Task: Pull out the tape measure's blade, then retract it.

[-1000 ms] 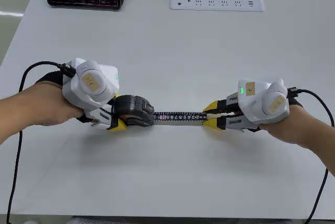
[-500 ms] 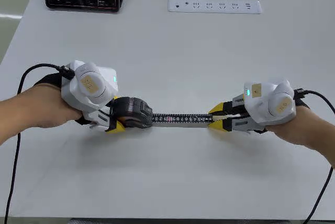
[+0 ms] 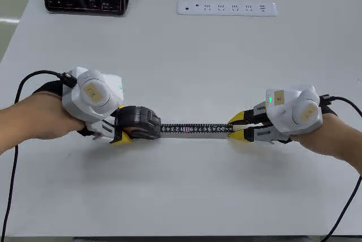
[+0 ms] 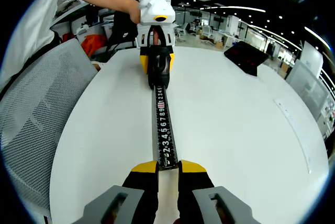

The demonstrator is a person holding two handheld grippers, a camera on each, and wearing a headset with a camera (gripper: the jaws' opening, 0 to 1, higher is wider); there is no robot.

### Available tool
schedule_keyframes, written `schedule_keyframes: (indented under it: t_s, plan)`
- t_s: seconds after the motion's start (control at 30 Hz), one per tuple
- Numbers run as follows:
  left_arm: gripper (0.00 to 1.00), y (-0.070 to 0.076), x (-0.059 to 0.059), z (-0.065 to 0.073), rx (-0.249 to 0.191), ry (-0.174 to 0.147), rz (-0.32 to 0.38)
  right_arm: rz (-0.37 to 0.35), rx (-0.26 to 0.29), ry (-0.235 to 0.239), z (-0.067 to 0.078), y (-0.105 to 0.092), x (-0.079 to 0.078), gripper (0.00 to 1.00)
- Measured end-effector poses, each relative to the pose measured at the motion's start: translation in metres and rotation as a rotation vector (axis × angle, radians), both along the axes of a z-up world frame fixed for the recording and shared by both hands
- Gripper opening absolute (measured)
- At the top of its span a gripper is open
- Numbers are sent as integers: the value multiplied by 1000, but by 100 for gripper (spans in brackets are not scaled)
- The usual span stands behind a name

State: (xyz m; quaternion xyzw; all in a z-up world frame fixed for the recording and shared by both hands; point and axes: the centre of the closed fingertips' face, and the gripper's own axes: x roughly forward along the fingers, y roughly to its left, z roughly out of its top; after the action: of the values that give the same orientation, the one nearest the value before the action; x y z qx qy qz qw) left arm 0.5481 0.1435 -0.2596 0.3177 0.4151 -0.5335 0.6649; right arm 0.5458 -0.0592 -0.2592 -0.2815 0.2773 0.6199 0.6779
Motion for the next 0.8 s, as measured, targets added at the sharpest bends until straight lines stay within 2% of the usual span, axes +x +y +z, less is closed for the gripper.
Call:
schedule_keyframes:
  t_s: [0.4,0.8]
  plan:
    - [29,1,0,0,6,0,-9,0,-29,5,-3,-15,0,9]
    - [29,1,-1,0,12,2,-12,-3,-49,11,-1,-27,-1,9]
